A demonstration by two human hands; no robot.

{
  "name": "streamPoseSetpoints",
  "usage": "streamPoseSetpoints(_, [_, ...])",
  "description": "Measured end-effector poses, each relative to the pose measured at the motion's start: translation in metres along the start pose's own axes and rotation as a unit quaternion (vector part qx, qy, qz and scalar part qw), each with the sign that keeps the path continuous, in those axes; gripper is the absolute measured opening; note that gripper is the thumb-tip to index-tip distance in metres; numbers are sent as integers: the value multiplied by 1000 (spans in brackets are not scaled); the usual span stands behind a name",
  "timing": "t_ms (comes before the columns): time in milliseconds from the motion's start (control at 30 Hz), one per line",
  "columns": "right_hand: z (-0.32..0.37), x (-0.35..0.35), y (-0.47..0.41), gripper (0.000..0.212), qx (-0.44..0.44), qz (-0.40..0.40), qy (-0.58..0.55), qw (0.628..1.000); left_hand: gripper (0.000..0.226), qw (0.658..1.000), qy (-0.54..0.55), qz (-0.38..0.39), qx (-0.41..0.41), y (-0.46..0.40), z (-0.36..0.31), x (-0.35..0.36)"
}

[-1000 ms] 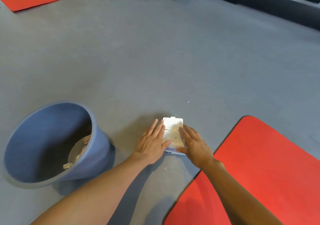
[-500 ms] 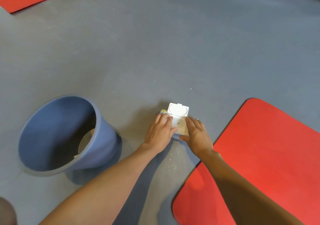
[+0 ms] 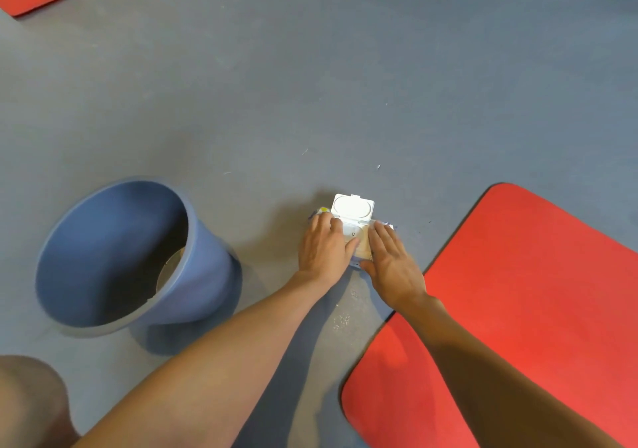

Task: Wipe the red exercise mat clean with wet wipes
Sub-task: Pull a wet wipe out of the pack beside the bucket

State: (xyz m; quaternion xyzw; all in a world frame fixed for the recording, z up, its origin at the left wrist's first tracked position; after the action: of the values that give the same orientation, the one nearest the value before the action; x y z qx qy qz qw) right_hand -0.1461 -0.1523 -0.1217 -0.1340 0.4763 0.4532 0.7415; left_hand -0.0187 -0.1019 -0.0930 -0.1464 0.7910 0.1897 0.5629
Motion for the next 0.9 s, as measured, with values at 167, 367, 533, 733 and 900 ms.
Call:
streamPoseSetpoints(167, [-3, 5, 3, 86, 1, 25, 13, 1000, 53, 993, 98, -10, -61, 3, 9, -3])
streamPoseSetpoints(367, [-4, 5, 1, 87, 11, 57, 42, 997, 55, 992, 99, -1, -84, 0, 8, -6])
streamPoseSetpoints(533, [-6, 6, -2, 84, 22, 72, 43, 996, 57, 997, -6, 10, -75, -7, -3, -10])
streamPoseSetpoints(733, [-6, 7, -3, 81, 27, 75, 46, 996, 31, 995, -73, -8, -73, -6, -17, -11])
streamPoseSetpoints(900, [1, 3, -7, 70, 1, 18, 20, 1000, 12, 993, -77, -18, -82, -8, -19, 0])
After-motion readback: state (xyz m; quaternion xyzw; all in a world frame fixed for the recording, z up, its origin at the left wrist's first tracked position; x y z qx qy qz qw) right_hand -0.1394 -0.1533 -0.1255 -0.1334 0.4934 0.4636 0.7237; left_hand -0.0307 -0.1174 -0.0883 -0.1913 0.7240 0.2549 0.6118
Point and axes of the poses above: each hand's wrist, its own y-axis away from the middle knuckle, its own x-axis out of the palm, z = x × y, the point moved 9 cm from there along -y, towards the middle knuckle, and after that the axes turned 10 degrees about z, right-handed, at the moved point
